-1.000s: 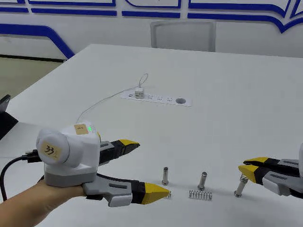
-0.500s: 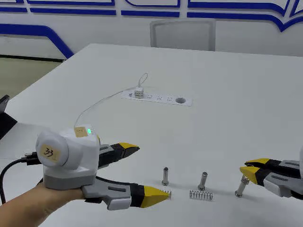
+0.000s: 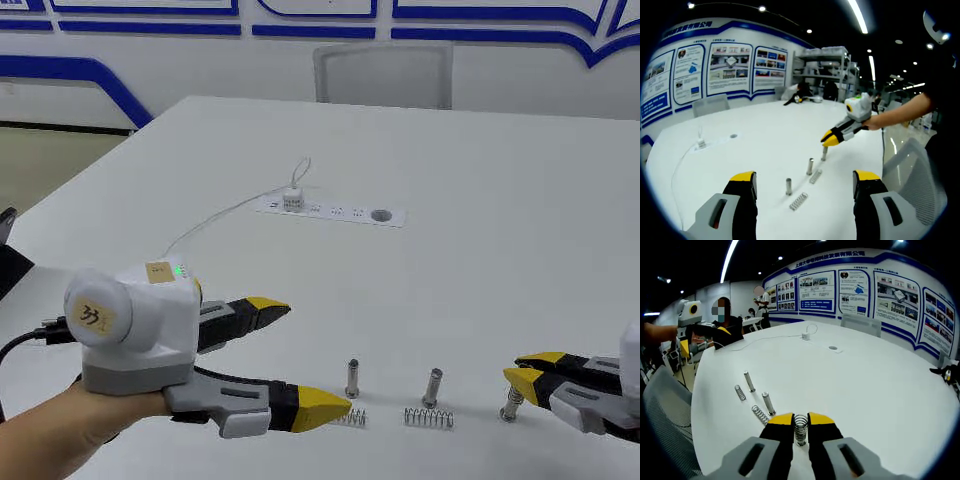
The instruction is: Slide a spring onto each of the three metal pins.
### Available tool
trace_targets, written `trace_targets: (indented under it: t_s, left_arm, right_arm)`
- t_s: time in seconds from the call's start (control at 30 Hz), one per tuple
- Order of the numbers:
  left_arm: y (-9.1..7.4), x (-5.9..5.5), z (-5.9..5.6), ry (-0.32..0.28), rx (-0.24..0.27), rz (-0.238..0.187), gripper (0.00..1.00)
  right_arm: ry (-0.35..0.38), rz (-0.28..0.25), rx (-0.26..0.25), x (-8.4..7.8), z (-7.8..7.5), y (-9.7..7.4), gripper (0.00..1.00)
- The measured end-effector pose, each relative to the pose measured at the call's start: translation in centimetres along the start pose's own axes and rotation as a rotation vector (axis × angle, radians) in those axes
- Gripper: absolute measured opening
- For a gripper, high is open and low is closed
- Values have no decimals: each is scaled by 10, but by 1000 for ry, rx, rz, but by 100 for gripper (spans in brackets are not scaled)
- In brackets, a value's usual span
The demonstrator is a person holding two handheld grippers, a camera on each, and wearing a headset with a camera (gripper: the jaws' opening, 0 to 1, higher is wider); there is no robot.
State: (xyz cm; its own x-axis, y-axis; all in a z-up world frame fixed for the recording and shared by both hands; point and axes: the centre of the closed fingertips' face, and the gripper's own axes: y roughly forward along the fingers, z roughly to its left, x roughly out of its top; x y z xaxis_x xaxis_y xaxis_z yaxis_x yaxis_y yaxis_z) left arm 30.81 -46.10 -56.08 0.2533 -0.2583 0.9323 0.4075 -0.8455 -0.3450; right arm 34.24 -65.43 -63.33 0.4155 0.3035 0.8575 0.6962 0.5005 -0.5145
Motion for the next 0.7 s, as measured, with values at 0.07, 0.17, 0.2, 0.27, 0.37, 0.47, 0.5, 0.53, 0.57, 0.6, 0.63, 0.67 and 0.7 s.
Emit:
trace_targets:
  t_s: [0.07,0.17,0.2,0.27,0.37,0.47,0.5,0.53,0.57,0.6,0.63,0.67,0.7]
  left_arm:
    - [1,-2,-1,-6,-3,2,80]
    - [2,-6,-2,-12,-8,5,80]
    - [2,-7,-2,-12,-9,7,80]
    - [3,-8,-1,-14,-9,10,80]
    - [2,-9,1,-14,-6,11,80]
    - [2,-9,3,-21,-2,6,80]
    - [2,-9,3,-23,-1,4,80]
    - [2,-10,4,-25,-1,5,80]
    - [2,-10,3,-27,-2,6,80]
    - [2,-11,3,-27,-2,7,80]
    - [2,-12,3,-27,-3,9,80]
    - [3,-13,3,-28,-5,12,80]
    - [3,-13,3,-29,-6,13,80]
  right_arm:
    - [2,4,1,-3,1,2,10]
    - [2,8,-3,-5,3,5,10]
    - [-1,14,-5,-7,3,6,10]
    - [-10,23,-3,-8,5,8,10]
    - [-40,39,-8,-12,3,9,10]
    - [-47,55,-8,-17,1,10,10]
    - [-42,55,-7,-17,1,10,10]
    - [-37,55,-7,-18,1,10,10]
    - [-34,56,-8,-18,0,10,10]
    - [-31,56,-8,-19,0,10,10]
    - [-29,57,-6,-19,1,11,10]
    - [-29,61,-5,-21,1,11,10]
    - [-29,65,-5,-22,1,12,10]
